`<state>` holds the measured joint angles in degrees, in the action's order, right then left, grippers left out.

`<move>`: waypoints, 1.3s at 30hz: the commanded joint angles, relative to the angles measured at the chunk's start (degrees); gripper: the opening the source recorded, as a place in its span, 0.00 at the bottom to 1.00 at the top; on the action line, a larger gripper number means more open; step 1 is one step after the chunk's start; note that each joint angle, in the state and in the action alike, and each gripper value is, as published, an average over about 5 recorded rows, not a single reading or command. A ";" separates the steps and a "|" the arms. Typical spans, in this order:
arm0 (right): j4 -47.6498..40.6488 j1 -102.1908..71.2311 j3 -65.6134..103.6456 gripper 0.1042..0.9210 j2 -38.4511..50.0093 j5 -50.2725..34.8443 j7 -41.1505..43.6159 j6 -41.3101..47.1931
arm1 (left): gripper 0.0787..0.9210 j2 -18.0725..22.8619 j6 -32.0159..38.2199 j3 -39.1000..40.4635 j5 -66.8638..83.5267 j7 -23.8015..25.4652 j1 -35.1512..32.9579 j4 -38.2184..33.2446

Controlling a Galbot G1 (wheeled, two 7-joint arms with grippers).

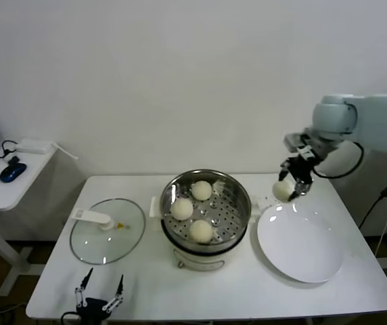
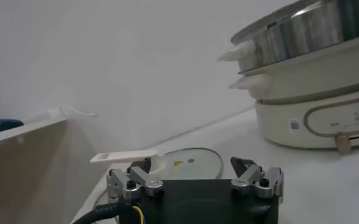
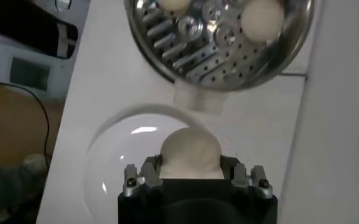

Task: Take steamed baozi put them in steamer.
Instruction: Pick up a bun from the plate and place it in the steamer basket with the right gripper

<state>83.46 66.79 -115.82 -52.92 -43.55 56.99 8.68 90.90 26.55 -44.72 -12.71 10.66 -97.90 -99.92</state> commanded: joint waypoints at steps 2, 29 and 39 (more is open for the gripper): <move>1.48 0.32 8.00 0.66 -12.80 -10.23 -2.55 4.80 | 0.88 -0.10 -0.13 0.25 -0.16 0.21 0.08 -0.19; -8.55 -25.73 13.80 0.66 -14.38 2.54 -8.92 7.24 | 0.88 -0.71 0.32 -0.73 -0.12 0.15 0.38 2.20; -9.30 -23.10 14.62 0.69 -13.32 3.55 -7.29 5.30 | 0.88 -0.71 0.31 -1.11 -0.03 0.17 0.62 2.40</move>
<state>75.40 44.37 -102.53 -66.98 -41.72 49.09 15.10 90.18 26.92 -45.68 -12.78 10.81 -97.25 -97.55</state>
